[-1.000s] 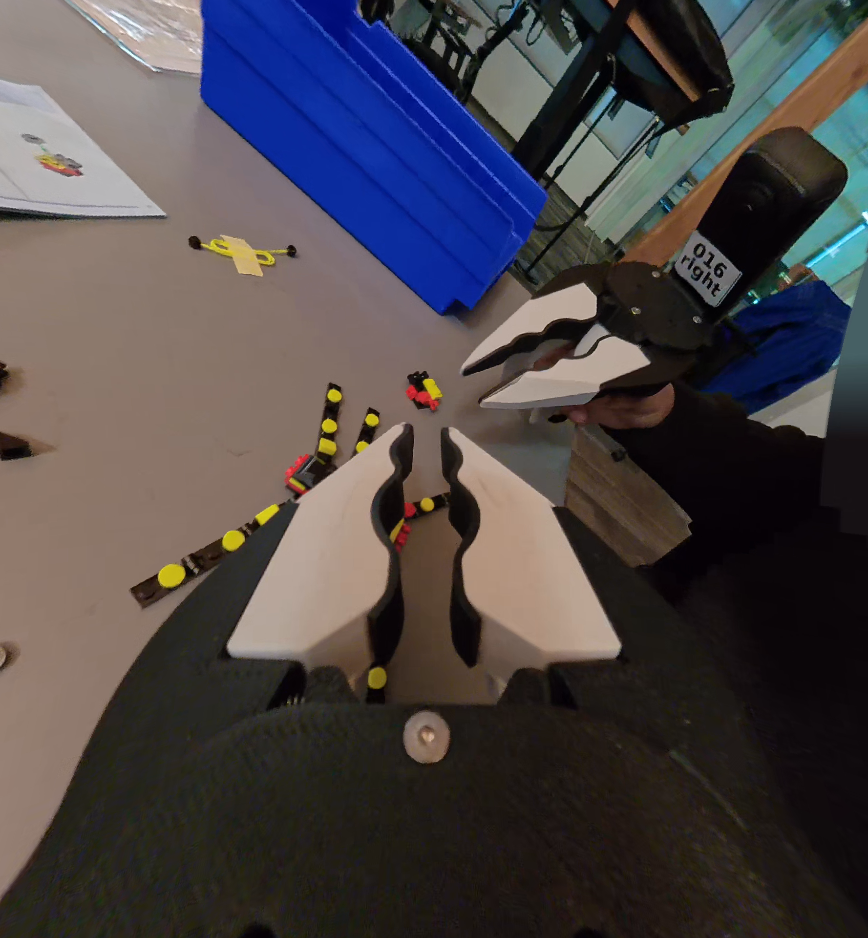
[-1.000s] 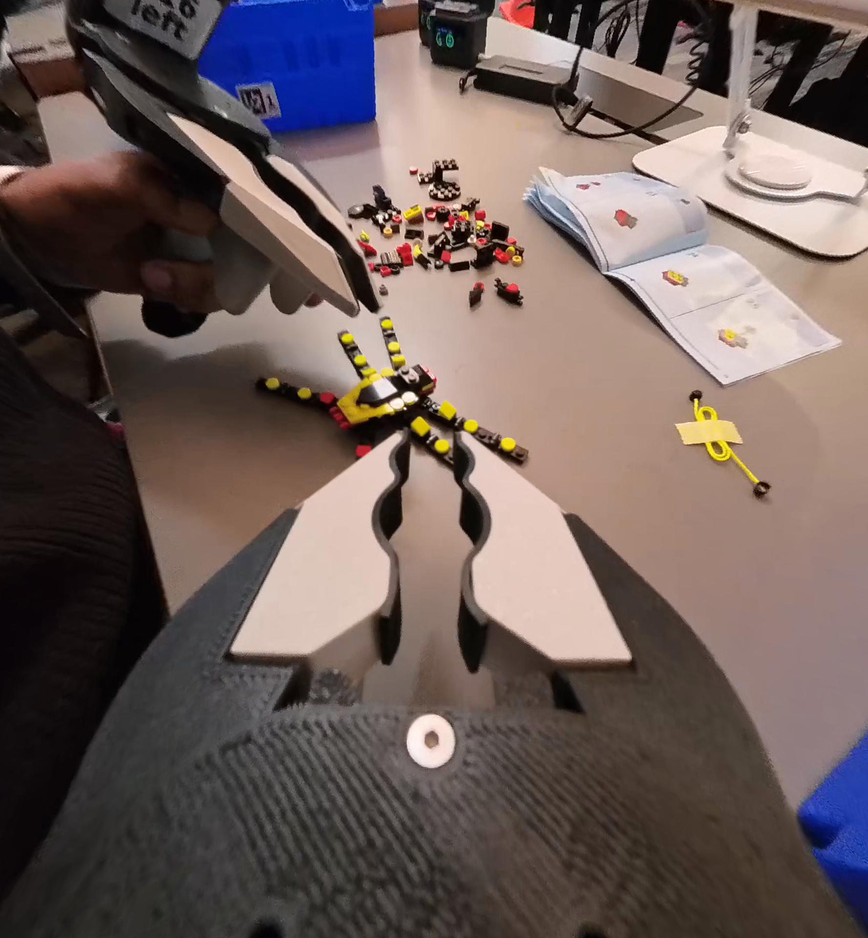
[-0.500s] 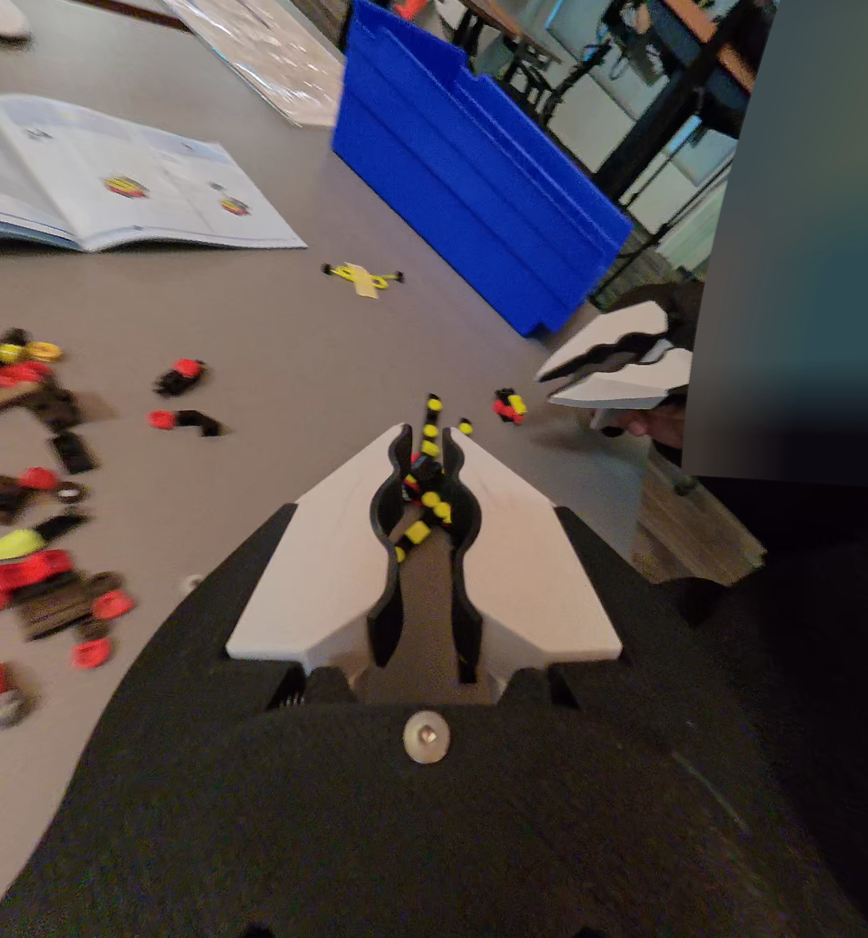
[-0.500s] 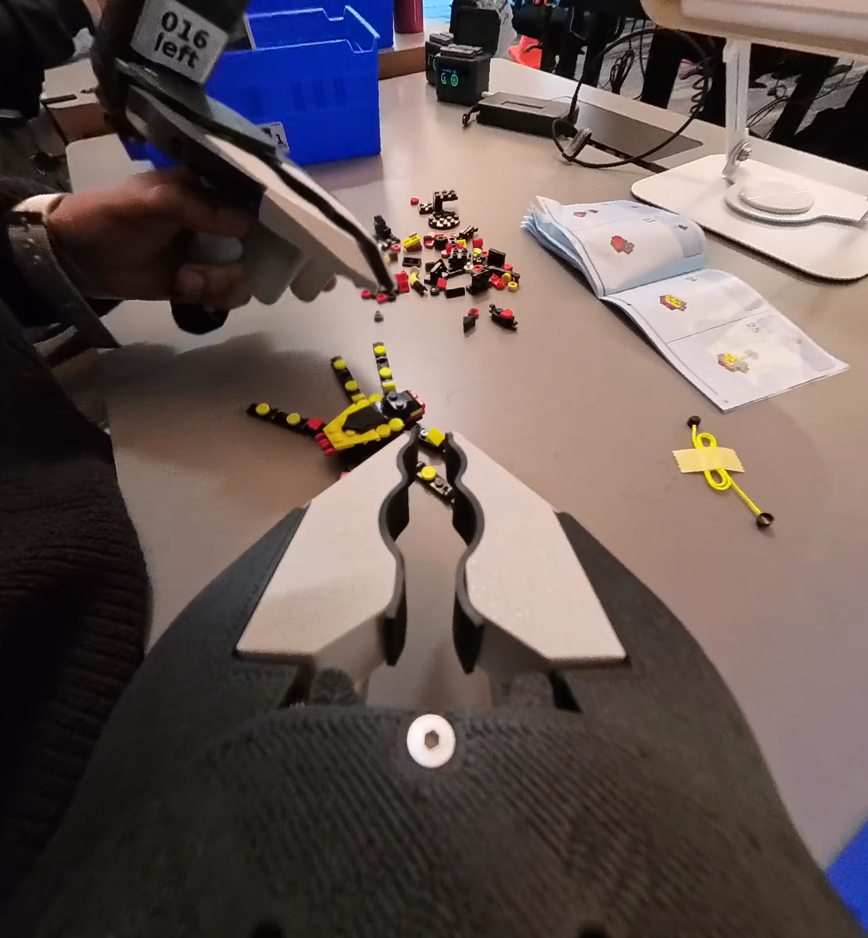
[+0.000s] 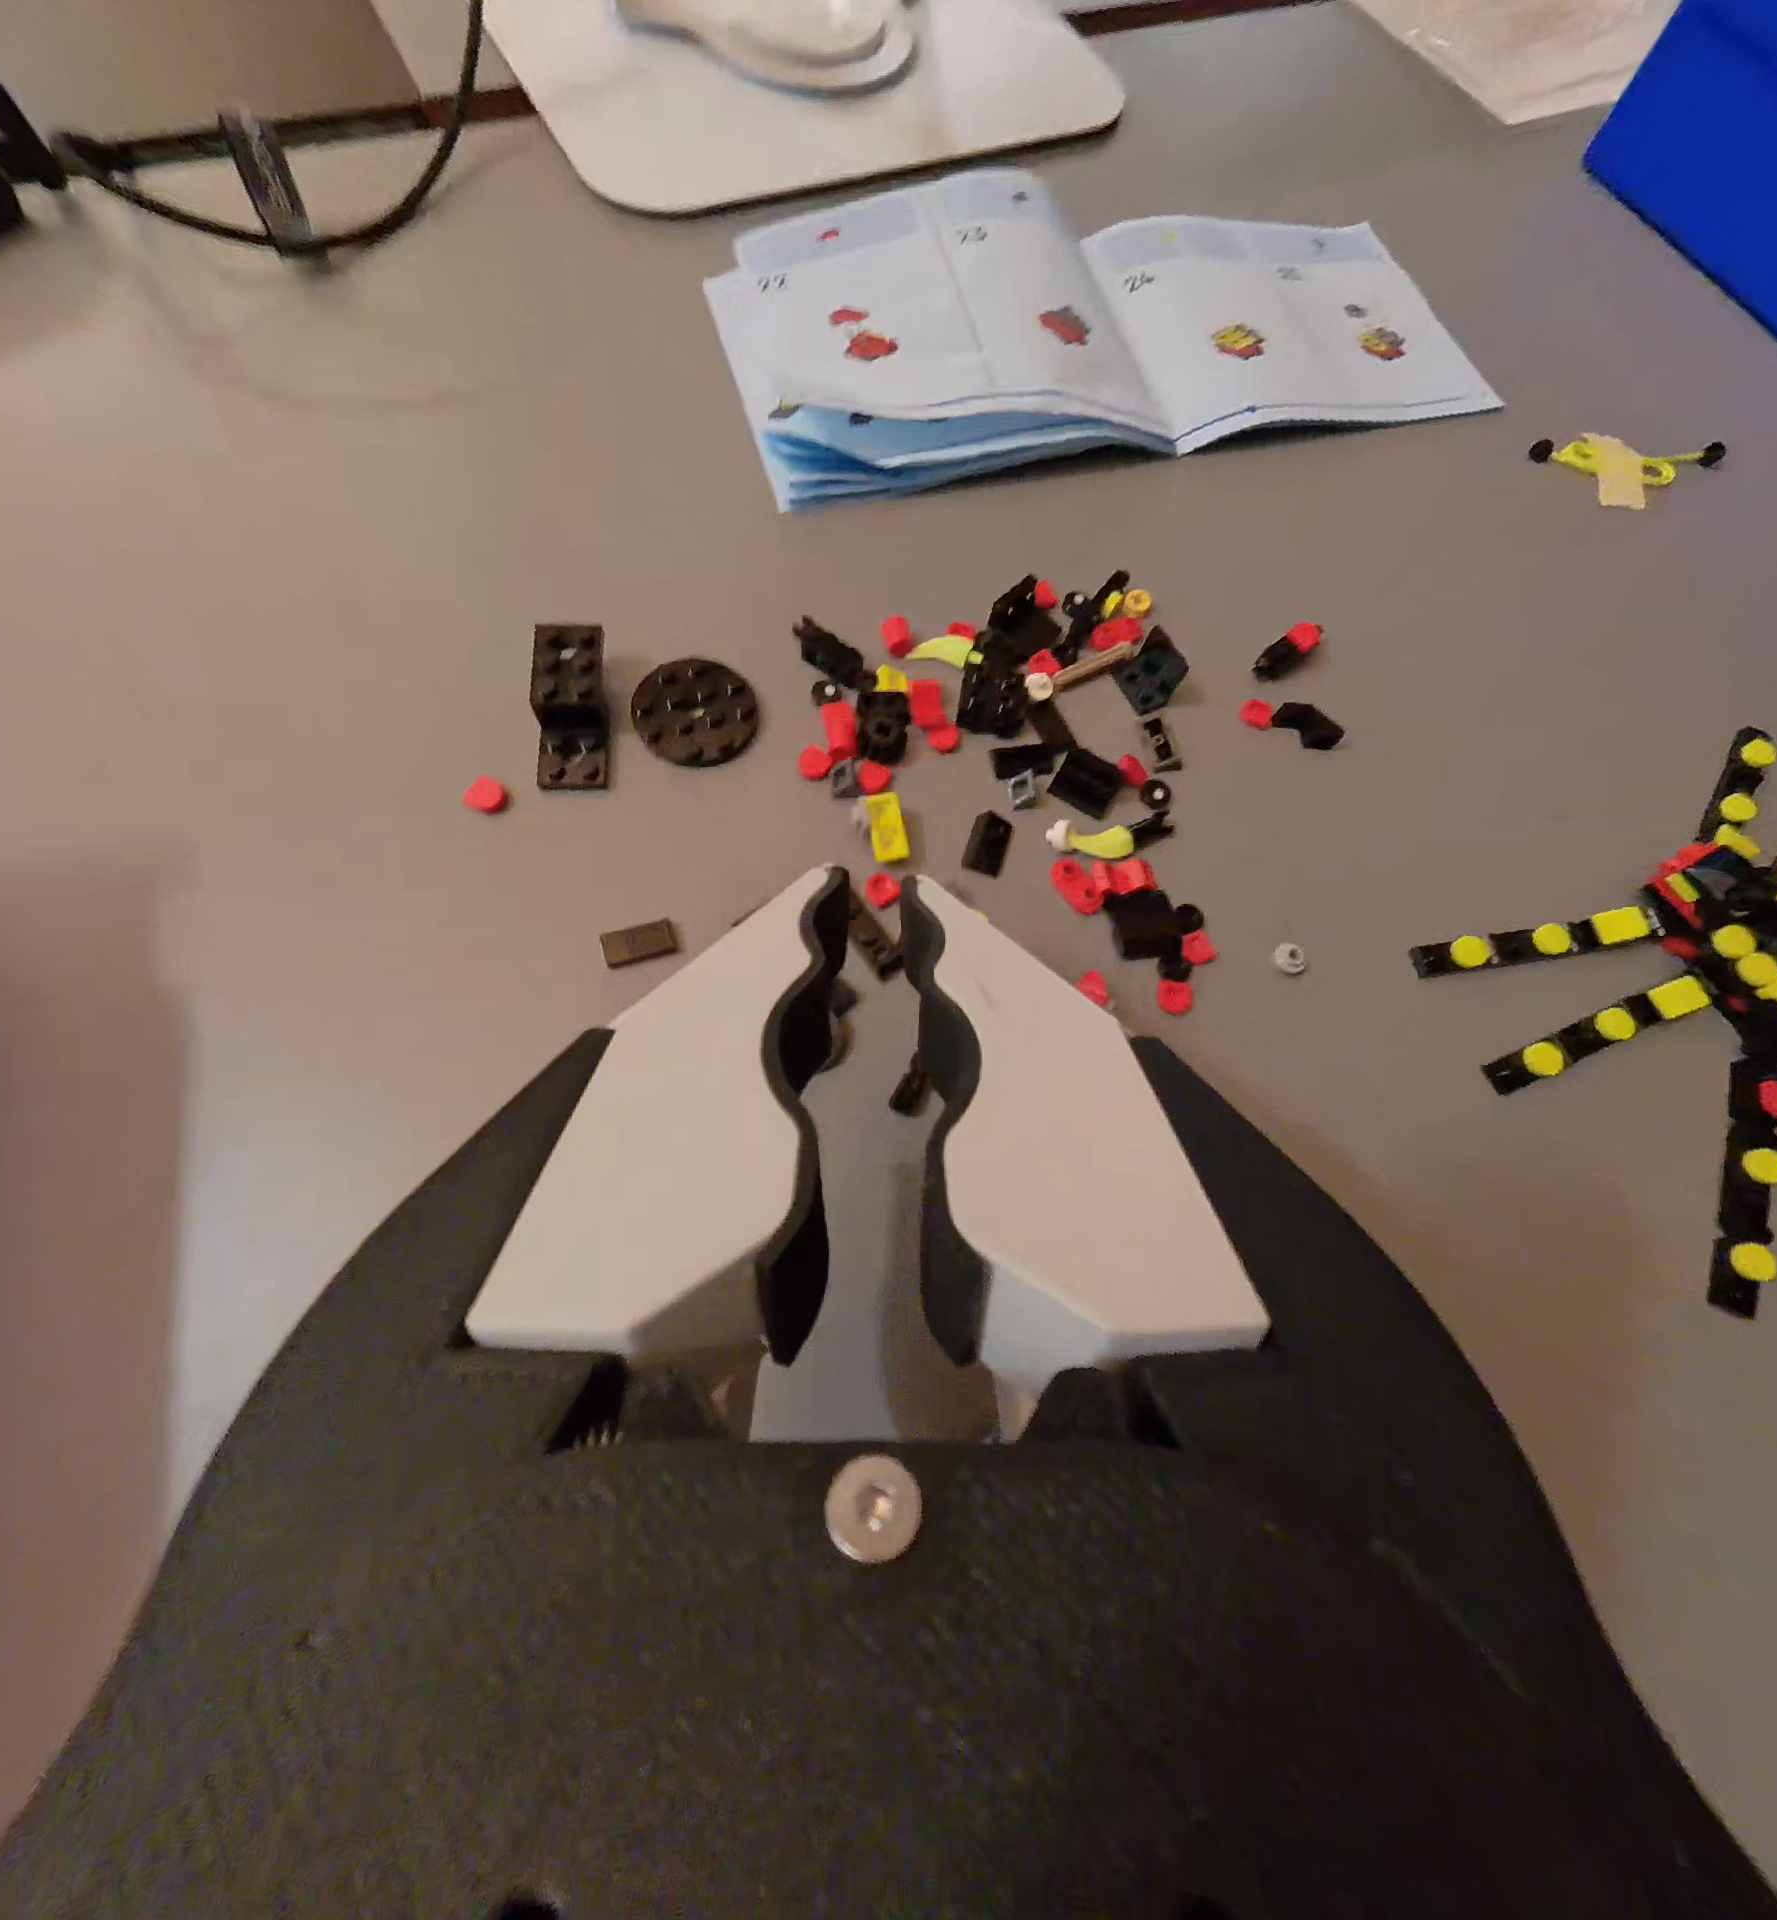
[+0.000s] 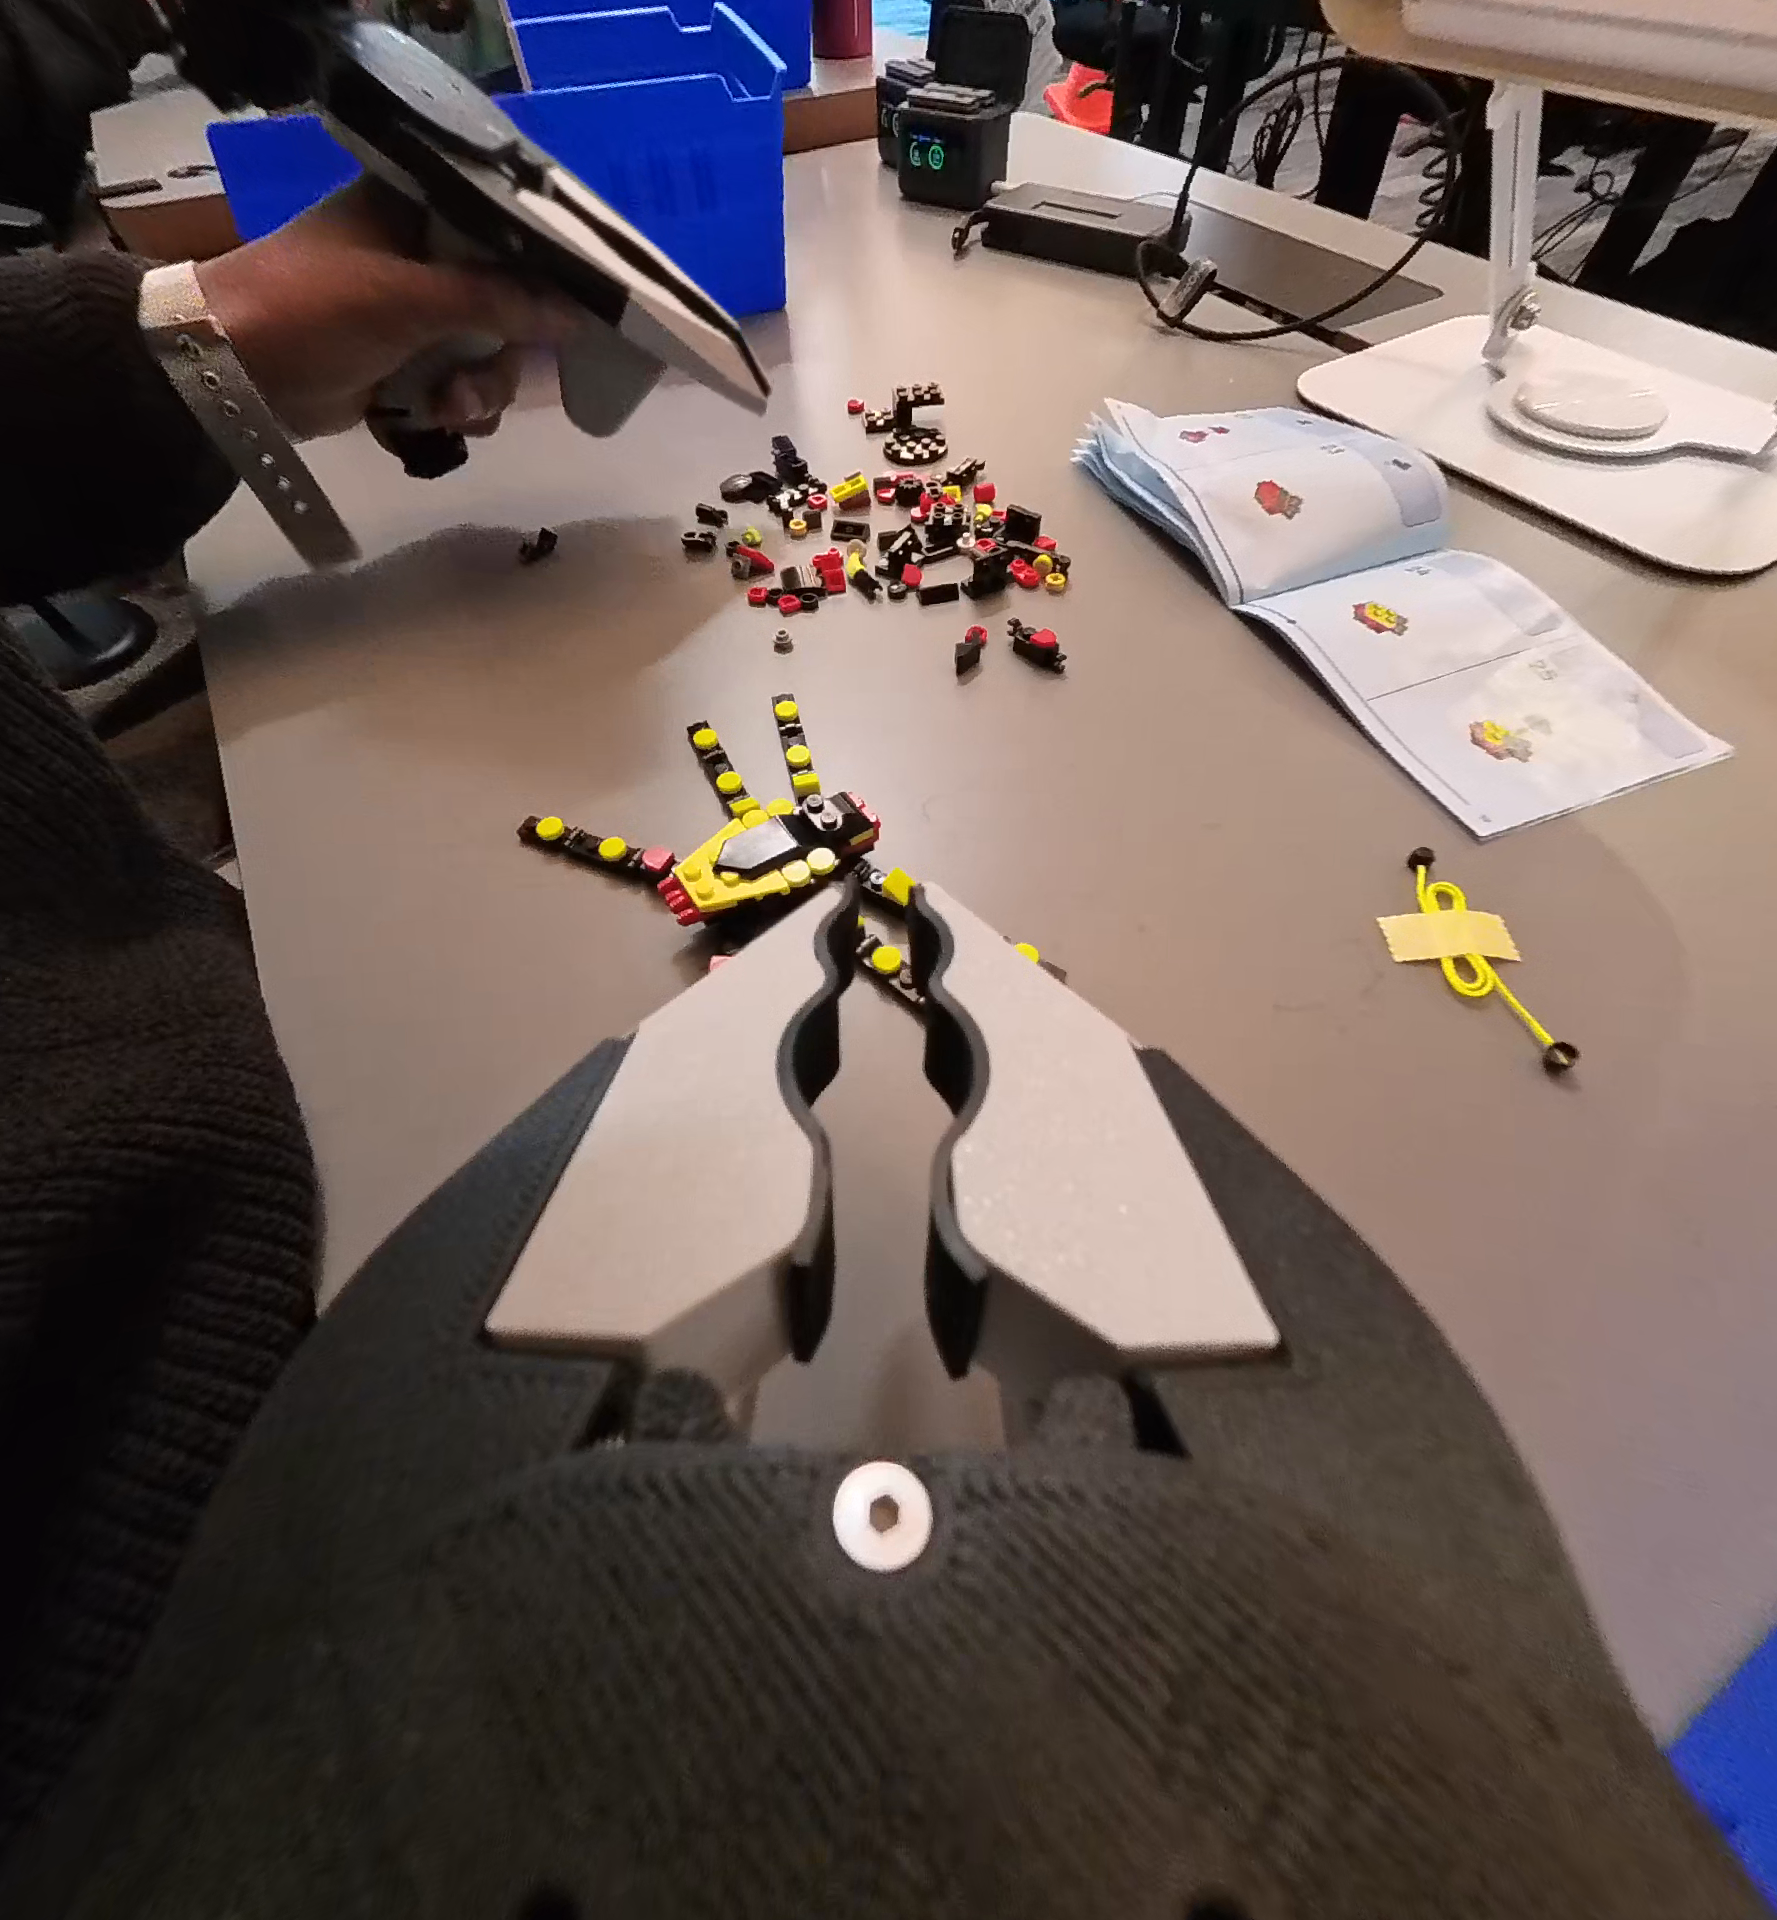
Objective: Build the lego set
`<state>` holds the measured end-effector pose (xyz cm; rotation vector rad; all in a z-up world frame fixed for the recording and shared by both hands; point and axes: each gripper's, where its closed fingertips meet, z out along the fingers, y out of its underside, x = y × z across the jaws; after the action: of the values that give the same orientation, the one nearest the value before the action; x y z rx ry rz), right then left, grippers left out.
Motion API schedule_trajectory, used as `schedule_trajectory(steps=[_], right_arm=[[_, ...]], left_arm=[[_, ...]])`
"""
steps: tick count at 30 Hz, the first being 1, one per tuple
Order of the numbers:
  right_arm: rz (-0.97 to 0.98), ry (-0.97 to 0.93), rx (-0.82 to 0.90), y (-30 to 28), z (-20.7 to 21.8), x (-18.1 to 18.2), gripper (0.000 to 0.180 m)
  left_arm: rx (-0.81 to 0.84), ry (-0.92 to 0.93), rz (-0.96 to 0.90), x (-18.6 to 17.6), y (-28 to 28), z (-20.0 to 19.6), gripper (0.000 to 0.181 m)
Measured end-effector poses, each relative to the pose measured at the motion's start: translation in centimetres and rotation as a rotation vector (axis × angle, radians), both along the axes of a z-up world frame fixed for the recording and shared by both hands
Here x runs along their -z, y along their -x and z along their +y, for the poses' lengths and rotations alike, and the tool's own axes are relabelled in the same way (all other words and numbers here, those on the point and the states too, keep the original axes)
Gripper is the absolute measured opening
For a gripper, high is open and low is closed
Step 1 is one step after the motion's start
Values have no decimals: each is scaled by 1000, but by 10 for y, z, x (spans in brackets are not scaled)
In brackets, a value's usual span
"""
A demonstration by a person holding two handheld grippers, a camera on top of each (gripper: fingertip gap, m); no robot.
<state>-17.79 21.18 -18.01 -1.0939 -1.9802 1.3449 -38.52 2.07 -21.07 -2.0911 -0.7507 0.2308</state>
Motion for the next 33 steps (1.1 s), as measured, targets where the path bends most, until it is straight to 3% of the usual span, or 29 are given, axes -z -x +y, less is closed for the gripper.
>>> schedule_trajectory(steps=[14, 21, 25, 29, 33], right_arm=[[-25, 10, -3, 3, 0, 6, 7], [-8, -22, -8, -1, -2, 3, 6], [15, -51, -4, -3, -4, -1, 6], [49, -40, -4, -4, -10, -9, 9], [89, 88, -15, -6, -23, -29, 17]], left_arm=[[-26, 134, 24, 34, 13, 22, 16], [-4, 129, -19, 37, 11, 27, 6], [40, 2, -10, 13, 4, 38, 6], [284, -289, -37, -34, -49, 76, 6], [515, -478, -85, -71, -116, 105, 6]])
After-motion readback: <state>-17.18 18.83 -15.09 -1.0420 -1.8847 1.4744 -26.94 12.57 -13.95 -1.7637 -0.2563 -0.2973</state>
